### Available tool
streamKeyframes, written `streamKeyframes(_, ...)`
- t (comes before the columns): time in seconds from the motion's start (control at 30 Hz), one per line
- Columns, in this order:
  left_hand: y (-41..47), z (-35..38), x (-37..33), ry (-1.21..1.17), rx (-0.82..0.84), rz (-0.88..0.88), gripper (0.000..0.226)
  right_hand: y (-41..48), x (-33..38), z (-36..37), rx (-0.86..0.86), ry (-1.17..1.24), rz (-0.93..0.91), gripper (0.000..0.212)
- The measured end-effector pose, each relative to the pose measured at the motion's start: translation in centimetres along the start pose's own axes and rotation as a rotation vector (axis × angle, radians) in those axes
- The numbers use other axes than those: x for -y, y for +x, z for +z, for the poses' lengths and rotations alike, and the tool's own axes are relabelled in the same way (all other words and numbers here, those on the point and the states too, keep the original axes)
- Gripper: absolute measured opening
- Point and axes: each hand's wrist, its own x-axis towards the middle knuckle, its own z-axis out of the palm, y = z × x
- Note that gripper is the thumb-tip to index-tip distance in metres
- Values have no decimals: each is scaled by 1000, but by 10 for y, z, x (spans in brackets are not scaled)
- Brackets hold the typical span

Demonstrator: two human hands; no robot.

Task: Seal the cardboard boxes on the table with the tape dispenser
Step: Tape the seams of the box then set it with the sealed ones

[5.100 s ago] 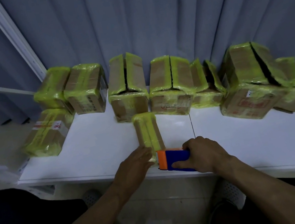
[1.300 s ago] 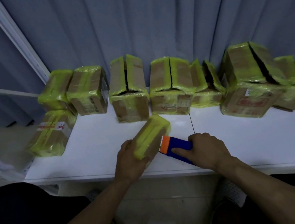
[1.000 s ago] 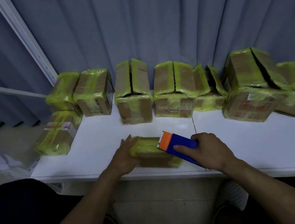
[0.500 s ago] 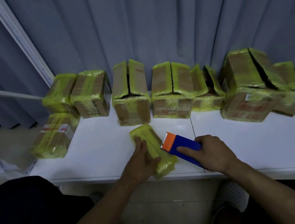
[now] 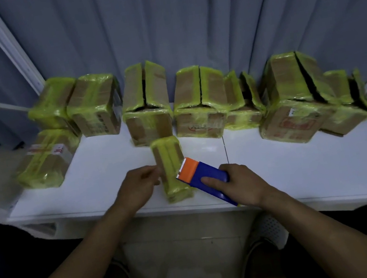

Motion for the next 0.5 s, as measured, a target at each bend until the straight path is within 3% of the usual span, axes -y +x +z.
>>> streamKeyframes(0.13, -32, 3, -13, -316, 79, -226, 17, -1, 0, 11, 62, 61, -101, 47)
streamKeyframes(0.5, -50, 4, -20, -318, 154, -246, 17, -10, -10, 12, 88, 218, -191, 37)
